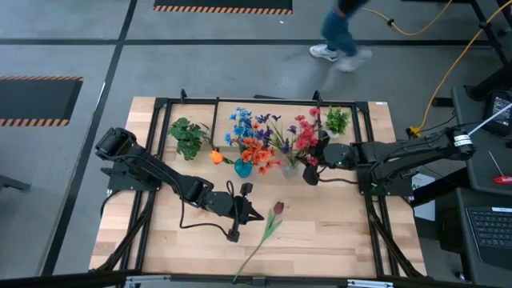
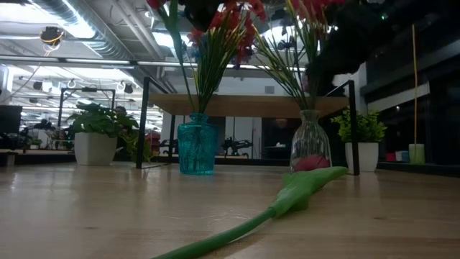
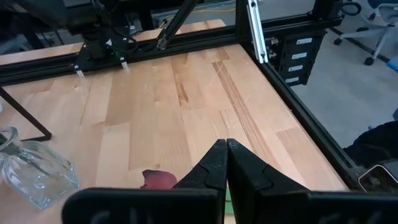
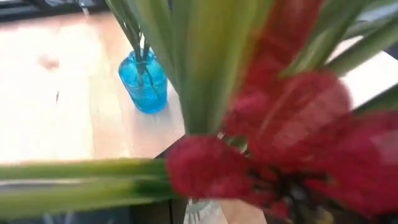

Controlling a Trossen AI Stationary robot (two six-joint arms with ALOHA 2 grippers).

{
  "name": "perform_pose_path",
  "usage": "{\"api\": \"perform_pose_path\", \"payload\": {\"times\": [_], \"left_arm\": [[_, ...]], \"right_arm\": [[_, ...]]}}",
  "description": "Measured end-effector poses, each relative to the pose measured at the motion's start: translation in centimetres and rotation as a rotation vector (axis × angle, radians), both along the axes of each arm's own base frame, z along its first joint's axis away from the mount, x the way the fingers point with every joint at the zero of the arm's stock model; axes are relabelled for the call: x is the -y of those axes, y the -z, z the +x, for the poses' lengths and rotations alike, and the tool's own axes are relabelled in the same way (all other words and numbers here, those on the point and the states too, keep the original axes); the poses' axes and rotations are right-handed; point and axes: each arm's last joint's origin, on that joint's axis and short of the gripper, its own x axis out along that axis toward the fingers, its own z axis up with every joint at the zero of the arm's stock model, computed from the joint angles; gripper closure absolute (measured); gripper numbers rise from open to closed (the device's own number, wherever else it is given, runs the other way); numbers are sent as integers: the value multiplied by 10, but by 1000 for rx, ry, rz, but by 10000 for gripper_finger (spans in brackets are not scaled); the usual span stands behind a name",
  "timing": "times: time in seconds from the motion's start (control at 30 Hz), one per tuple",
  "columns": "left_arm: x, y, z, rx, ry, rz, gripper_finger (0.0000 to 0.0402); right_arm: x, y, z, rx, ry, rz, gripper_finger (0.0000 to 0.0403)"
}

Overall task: Pick and place flowers into a vace then onto a shelf
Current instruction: Put the red flowers into the transparent vase

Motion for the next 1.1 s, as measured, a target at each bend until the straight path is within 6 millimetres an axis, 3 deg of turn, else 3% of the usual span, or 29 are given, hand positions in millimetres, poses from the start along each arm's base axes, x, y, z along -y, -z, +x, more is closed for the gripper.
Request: {"api": "perform_pose_path", "payload": {"times": [0.37,0.53,0.7,0.97,1.1], "left_arm": [[0,0,0,-2,0,-1,399],[0,0,0,-3,-3,-6,396],[0,0,0,-6,11,-12,399],[0,0,0,-6,11,-12,397],[0,0,0,-6,11,-12,399]], "right_arm": [[-2,-47,-4,-123,-62,38,249],[-1,-59,-9,-163,-63,34,249],[-1,-59,-8,-157,-45,57,249],[-2,-29,-8,-186,-16,90,249],[-2,-31,-6,-164,-27,97,249]]}}
